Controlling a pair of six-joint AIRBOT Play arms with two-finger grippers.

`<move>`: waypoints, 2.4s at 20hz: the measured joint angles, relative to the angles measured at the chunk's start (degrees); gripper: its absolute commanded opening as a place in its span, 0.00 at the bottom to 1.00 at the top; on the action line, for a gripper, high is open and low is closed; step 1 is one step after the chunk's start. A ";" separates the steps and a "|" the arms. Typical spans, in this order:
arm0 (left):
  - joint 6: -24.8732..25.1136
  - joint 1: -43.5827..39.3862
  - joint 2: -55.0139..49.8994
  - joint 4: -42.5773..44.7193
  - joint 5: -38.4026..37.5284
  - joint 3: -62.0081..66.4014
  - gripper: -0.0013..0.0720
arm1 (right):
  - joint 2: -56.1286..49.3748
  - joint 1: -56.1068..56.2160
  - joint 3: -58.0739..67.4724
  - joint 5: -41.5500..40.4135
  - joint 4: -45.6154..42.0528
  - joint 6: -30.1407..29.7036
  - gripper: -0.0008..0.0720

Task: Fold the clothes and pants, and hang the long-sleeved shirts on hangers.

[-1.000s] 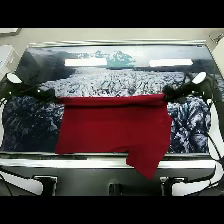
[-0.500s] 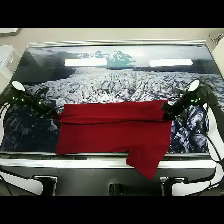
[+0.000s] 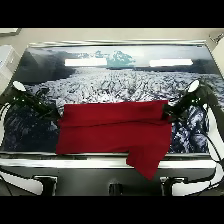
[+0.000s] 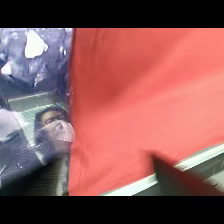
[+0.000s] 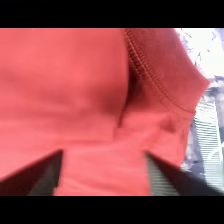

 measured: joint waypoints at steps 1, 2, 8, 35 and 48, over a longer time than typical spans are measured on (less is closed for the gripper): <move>0.04 0.22 0.13 0.22 -0.70 0.26 0.91 | 0.09 -0.39 0.76 1.29 0.09 -0.57 0.85; 0.04 0.76 0.57 0.74 -1.42 0.48 0.89 | 0.35 -1.31 1.68 3.21 -0.02 -1.55 0.84; 0.76 6.75 9.86 3.02 -1.27 -10.01 0.72 | 9.11 -10.16 -4.68 7.37 -2.36 -2.91 0.84; 14.69 13.51 21.49 -5.97 16.33 -50.29 0.04 | 24.04 -12.81 -31.08 3.50 0.02 -7.87 0.79; 14.86 13.55 21.62 -6.12 16.76 -50.29 0.04 | 26.45 -12.81 -50.16 -8.17 11.04 -12.87 0.47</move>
